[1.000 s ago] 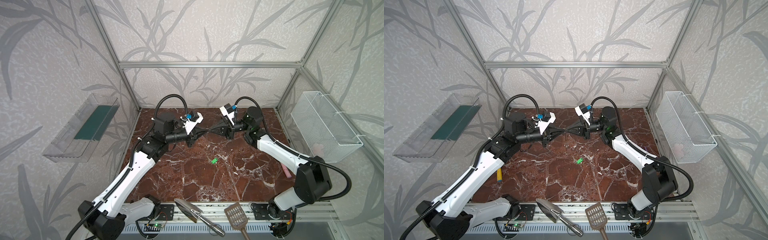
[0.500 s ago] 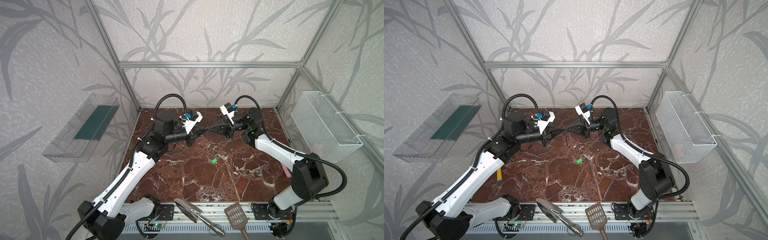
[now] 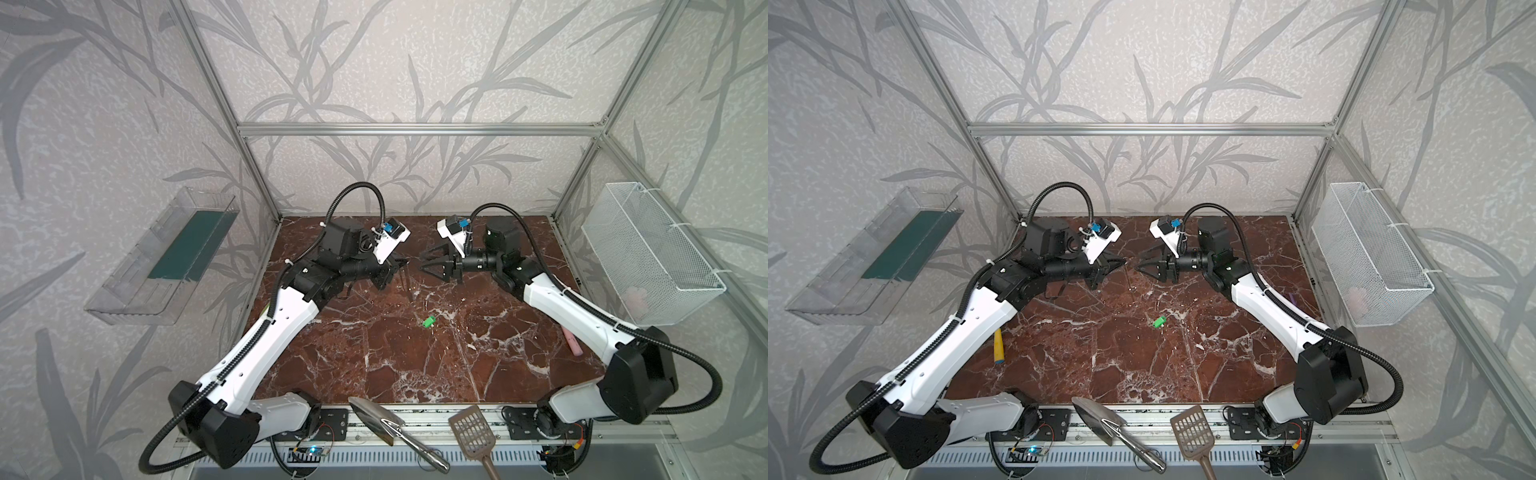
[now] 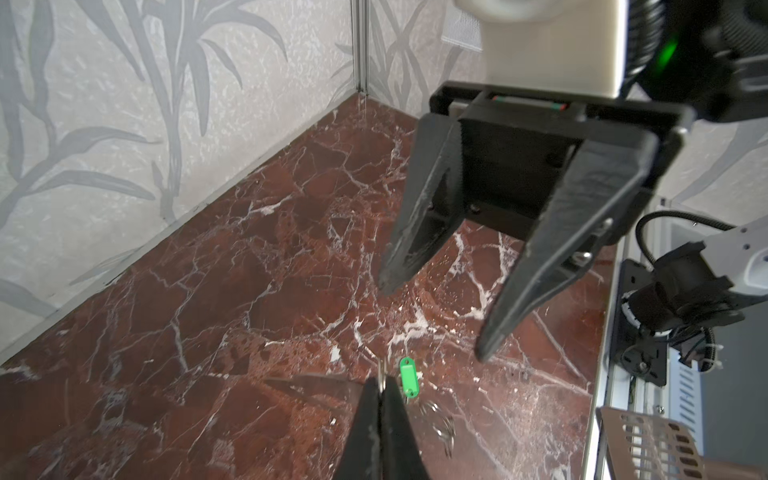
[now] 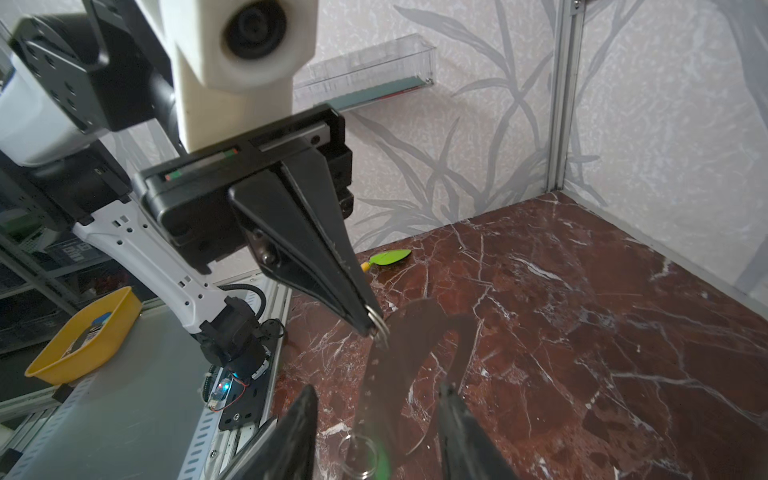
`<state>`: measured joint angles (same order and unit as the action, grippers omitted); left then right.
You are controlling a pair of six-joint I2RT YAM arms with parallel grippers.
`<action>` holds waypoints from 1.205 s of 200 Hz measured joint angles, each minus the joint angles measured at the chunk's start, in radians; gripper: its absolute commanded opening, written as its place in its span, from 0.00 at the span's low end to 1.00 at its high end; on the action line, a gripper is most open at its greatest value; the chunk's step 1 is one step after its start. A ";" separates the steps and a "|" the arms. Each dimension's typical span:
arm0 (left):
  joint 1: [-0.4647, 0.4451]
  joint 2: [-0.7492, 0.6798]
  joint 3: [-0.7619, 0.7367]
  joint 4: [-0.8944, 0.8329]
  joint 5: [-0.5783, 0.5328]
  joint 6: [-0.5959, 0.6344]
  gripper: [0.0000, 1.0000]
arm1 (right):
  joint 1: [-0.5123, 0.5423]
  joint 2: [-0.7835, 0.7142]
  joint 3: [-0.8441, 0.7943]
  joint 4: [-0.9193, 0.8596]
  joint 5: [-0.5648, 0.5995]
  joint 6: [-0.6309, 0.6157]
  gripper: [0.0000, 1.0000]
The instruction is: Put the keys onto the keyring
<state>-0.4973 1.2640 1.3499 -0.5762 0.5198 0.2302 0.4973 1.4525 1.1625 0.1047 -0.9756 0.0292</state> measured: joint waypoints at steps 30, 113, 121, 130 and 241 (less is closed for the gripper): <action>-0.002 0.063 0.115 -0.149 0.001 0.050 0.00 | 0.003 -0.006 -0.005 -0.069 0.030 -0.050 0.50; -0.019 0.135 0.232 -0.344 0.008 0.093 0.00 | 0.027 -0.006 -0.060 -0.056 0.034 -0.048 0.41; -0.020 0.138 0.232 -0.347 0.011 0.093 0.00 | 0.027 -0.006 -0.062 -0.044 0.032 -0.041 0.41; -0.023 0.140 0.232 -0.349 0.018 0.093 0.00 | 0.028 -0.006 -0.064 -0.028 0.028 -0.032 0.40; -0.026 0.138 0.219 -0.348 0.124 0.118 0.00 | 0.039 0.013 -0.064 0.034 -0.079 -0.002 0.26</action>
<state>-0.5228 1.4025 1.5684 -0.9241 0.6437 0.3485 0.5358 1.4654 1.0988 0.1383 -1.0550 0.0269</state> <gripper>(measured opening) 0.047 0.270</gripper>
